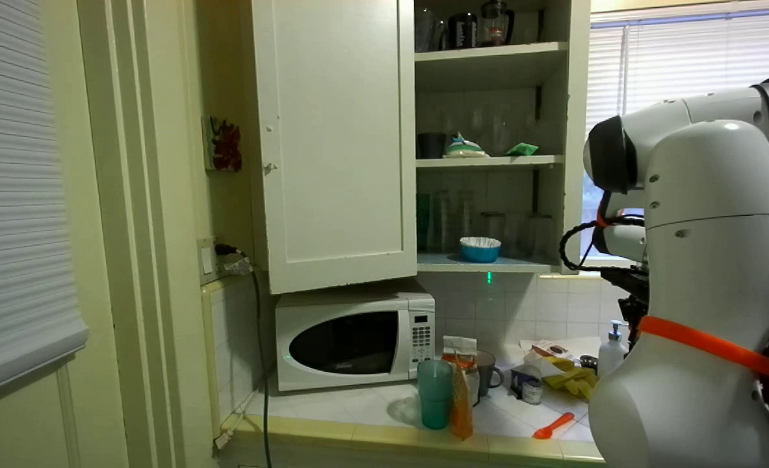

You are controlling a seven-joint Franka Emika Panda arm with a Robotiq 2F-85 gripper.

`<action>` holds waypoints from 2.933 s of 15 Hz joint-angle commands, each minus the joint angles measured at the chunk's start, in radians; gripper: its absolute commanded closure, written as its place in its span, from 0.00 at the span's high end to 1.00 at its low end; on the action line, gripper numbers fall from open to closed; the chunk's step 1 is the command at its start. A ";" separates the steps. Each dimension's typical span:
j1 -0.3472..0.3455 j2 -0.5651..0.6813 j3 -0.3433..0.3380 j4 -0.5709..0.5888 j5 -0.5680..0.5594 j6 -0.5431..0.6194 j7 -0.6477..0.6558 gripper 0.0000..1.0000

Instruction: Press the top of the bottle closest to you

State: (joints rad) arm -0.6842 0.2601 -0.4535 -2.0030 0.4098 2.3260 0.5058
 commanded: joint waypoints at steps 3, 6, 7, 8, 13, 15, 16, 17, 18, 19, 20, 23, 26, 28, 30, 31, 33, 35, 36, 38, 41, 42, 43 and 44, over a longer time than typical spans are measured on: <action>0.008 0.052 -0.006 0.024 0.001 -0.052 0.021 0.00; 0.009 0.054 -0.009 0.028 -0.005 -0.056 0.027 0.00; 0.009 0.055 -0.009 0.028 -0.007 -0.056 0.030 0.00; 0.010 0.056 -0.010 0.027 -0.010 -0.056 0.033 0.00; 0.013 0.069 -0.012 0.028 -0.018 -0.052 0.045 0.00; 0.013 0.073 -0.012 0.030 -0.018 -0.052 0.047 0.00; 0.013 0.075 -0.012 0.031 -0.018 -0.052 0.047 0.00; 0.013 0.074 -0.012 0.032 -0.018 -0.051 0.047 0.00; 0.013 0.073 -0.012 0.032 -0.016 -0.051 0.047 0.00; 0.014 0.070 -0.012 0.032 -0.017 -0.051 0.048 0.00; 0.015 0.067 -0.013 0.031 -0.018 -0.052 0.049 0.00; 0.017 0.052 -0.015 0.025 -0.020 -0.054 0.052 0.00; 0.024 0.030 -0.018 0.013 -0.022 -0.046 0.054 0.27; 0.030 0.013 -0.020 0.006 -0.024 -0.040 0.056 0.40; 0.038 -0.005 -0.023 -0.004 -0.028 -0.032 0.058 0.55; 0.042 -0.015 -0.026 -0.010 -0.033 -0.028 0.059 0.62; 0.048 -0.029 -0.031 -0.020 -0.039 -0.023 0.059 0.77; 0.054 -0.039 -0.036 -0.029 -0.043 -0.018 0.060 0.93; 0.055 -0.043 -0.038 -0.032 -0.043 -0.015 0.059 0.99; 0.055 -0.052 -0.038 -0.035 -0.031 -0.007 0.050 1.00; 0.054 -0.075 -0.039 -0.041 -0.036 -0.022 0.034 1.00; 0.055 -0.086 -0.040 -0.046 -0.043 -0.027 0.028 1.00; 0.057 -0.097 -0.041 -0.051 -0.052 -0.029 0.024 1.00; 0.059 -0.112 -0.043 -0.059 -0.070 -0.034 0.013 1.00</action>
State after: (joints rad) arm -0.6411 0.2114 -0.4804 -2.0130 0.3818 2.3065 0.5398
